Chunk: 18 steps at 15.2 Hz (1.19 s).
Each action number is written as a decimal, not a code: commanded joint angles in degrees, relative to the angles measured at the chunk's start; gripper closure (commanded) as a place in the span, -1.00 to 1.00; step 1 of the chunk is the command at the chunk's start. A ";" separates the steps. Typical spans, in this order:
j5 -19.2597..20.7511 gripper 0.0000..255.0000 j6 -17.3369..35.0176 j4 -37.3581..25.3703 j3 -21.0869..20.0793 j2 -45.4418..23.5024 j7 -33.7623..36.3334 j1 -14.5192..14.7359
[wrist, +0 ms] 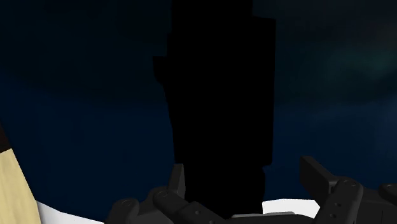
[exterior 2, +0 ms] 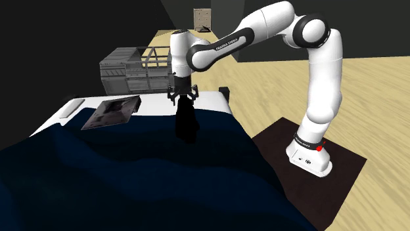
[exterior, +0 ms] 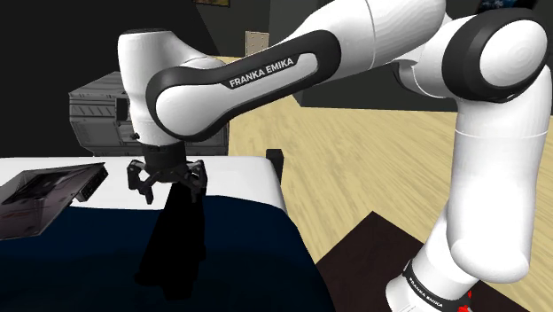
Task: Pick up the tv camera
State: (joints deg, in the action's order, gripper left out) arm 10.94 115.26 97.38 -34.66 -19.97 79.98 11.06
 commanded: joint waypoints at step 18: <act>-0.30 1.00 -1.64 -1.38 -0.14 0.37 -0.19 0.01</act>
State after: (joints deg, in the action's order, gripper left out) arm 10.72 114.23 96.69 -34.72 -19.78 79.80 11.01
